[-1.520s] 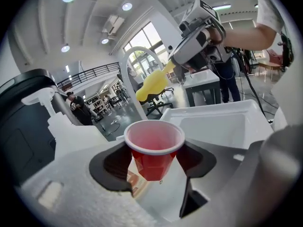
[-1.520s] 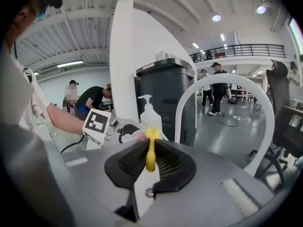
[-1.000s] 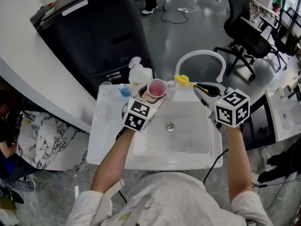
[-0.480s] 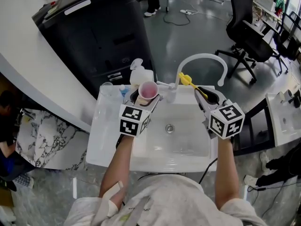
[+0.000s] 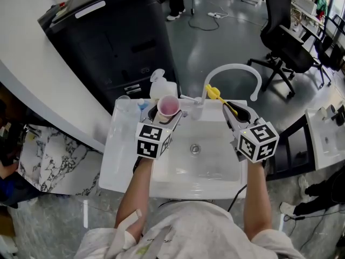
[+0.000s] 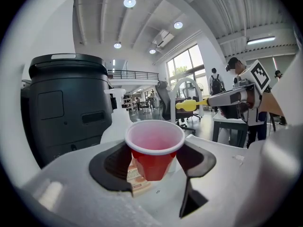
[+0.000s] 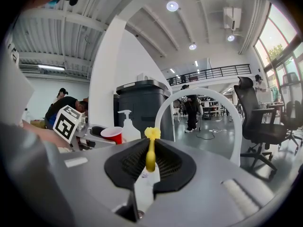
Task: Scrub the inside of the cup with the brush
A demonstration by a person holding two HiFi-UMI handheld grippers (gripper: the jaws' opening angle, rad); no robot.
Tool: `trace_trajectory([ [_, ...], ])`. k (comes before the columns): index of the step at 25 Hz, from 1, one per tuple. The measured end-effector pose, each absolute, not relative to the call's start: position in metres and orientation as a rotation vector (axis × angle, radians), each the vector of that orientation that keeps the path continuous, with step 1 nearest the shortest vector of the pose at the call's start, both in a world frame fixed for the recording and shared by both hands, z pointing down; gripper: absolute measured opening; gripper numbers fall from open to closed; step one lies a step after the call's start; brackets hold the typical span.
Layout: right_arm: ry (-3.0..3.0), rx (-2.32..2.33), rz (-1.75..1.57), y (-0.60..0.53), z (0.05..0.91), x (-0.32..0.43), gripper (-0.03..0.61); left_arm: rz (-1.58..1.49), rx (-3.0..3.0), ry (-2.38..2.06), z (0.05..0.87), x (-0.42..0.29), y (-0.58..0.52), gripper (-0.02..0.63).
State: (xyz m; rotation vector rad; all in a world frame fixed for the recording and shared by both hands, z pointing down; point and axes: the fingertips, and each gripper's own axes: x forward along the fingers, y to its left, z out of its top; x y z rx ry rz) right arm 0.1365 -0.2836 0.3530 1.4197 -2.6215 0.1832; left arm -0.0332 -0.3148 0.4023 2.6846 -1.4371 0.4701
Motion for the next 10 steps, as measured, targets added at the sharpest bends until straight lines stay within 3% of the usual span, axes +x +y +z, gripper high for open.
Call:
trace_trajectory([
  [10, -2.645, 1.421, 0.213, -0.2814, 0.3516, 0.1365, 0.035, 0.47, 2.682, -1.436, 0.4036, -0.0317, -0.3139, 0.301],
])
